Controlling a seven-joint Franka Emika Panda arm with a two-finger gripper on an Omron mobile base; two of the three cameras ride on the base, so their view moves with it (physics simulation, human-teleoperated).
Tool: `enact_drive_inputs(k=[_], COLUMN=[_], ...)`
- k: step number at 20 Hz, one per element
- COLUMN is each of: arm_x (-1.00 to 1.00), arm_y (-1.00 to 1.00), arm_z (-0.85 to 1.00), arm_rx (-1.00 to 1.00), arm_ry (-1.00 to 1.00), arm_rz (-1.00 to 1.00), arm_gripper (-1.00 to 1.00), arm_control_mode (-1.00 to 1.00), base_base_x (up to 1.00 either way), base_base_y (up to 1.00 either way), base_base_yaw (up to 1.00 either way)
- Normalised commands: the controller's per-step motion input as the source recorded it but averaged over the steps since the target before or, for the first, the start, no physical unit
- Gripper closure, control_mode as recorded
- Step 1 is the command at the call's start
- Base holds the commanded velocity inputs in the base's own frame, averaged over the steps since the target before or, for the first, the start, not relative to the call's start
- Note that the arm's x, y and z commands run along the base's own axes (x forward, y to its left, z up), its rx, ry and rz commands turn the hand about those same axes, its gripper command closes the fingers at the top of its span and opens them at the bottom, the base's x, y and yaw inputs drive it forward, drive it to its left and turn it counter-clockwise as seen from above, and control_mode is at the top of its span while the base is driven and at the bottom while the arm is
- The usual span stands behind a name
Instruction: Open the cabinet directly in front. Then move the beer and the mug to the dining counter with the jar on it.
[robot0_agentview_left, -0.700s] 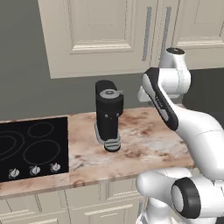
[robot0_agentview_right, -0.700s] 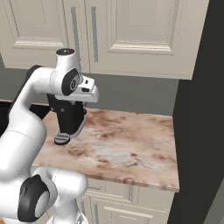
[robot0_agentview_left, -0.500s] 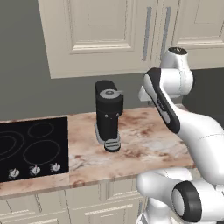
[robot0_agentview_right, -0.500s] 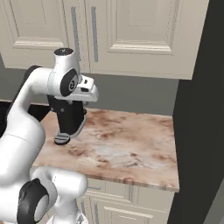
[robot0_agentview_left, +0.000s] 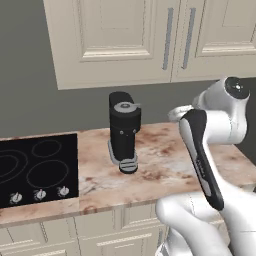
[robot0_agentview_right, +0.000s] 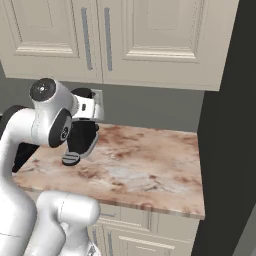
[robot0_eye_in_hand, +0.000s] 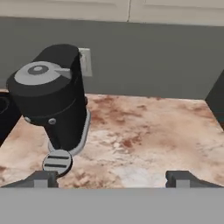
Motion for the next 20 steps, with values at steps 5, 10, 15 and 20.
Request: enact_drive_inputs(k=[5,10,15,20], arm_x=[-0.74,-0.59,-0.27,-0.14], arm_y=[0.00,0.00,0.00,0.00], arm_z=[0.12,0.16,0.10,0.00], arm_rx=[0.00,0.00,0.00,0.00], arm_ry=[-0.56,-0.48,-0.39,-0.32], arm_rz=[0.00,0.00,0.00,0.00], arm_gripper=[-1.00,-1.00,-1.00,-1.00], arm_control_mode=[-1.00,-1.00,-1.00,-1.00], base_base_x=[0.00,0.00,0.00,0.00], base_base_y=[0.00,0.00,0.00,0.00], base_base_yaw=[0.00,0.00,0.00,0.00])
